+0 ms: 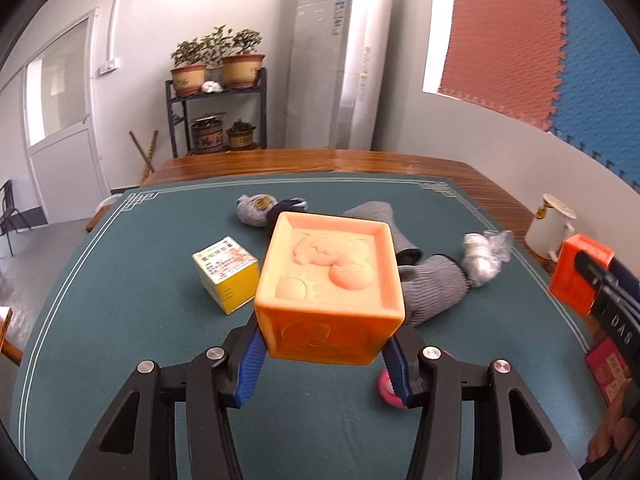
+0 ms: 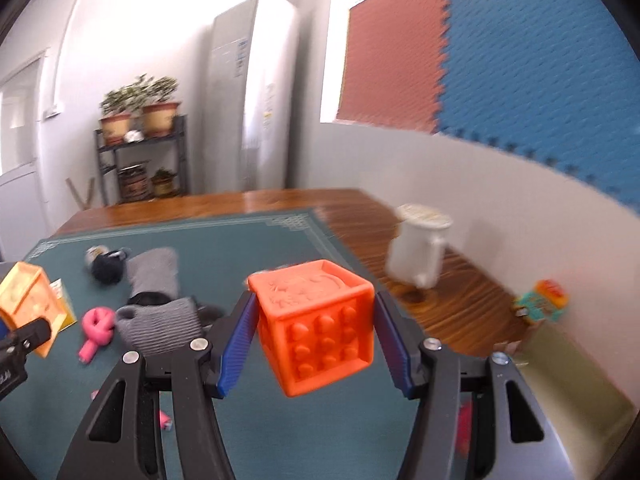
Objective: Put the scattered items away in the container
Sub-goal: 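Lift and carry both held blocks over the red tin box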
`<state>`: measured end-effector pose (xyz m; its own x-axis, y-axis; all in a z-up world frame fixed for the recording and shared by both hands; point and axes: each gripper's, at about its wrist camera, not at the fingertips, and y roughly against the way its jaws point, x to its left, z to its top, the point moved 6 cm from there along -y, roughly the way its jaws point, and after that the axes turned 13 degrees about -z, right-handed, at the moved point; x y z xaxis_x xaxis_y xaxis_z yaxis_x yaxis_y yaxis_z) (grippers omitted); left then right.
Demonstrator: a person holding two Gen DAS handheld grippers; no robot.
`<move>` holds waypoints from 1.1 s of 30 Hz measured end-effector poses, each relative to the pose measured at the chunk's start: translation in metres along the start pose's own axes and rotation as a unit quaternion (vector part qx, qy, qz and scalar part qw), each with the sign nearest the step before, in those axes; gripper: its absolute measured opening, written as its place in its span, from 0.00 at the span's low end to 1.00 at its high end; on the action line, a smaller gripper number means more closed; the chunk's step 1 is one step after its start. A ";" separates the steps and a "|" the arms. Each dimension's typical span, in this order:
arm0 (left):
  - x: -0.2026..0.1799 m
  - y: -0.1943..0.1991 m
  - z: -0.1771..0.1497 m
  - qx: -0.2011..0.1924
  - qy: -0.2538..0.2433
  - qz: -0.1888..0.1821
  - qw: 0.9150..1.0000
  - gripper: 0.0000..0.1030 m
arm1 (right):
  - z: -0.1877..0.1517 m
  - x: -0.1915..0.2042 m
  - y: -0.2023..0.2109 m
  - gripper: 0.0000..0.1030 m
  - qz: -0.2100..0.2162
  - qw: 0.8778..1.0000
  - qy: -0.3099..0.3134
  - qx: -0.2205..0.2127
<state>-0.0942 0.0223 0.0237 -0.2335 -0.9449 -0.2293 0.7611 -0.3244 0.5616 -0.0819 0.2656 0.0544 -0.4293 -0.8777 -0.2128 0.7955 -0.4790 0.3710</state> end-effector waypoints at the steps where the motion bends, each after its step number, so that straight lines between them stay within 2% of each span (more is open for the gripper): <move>1: -0.004 0.002 0.000 -0.001 -0.004 -0.004 1.000 0.52 | 0.000 -0.007 0.005 0.61 -0.010 1.000 -0.003 0.000; 11: -0.055 0.015 -0.009 0.008 -0.038 -0.050 0.998 0.52 | -0.020 -0.081 0.032 0.61 -0.068 0.996 -0.044 0.021; 20: -0.125 0.020 -0.024 0.032 -0.077 -0.093 0.992 0.52 | -0.052 -0.161 0.039 0.61 -0.106 0.990 -0.088 0.040; 28: -0.219 0.011 -0.041 0.061 -0.122 -0.155 0.978 0.52 | -0.092 -0.250 0.044 0.62 -0.141 0.977 -0.141 0.069; 33: -0.281 0.005 -0.049 0.075 -0.149 -0.195 0.966 0.52 | -0.108 -0.274 0.045 0.63 -0.129 0.975 -0.156 0.087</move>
<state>0.0053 0.2883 0.0522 -0.6664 -0.7122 -0.2207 0.4882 -0.6404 0.5929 0.1173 0.4853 0.0317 -0.7367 -0.6747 -0.0445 0.5707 -0.6557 0.4943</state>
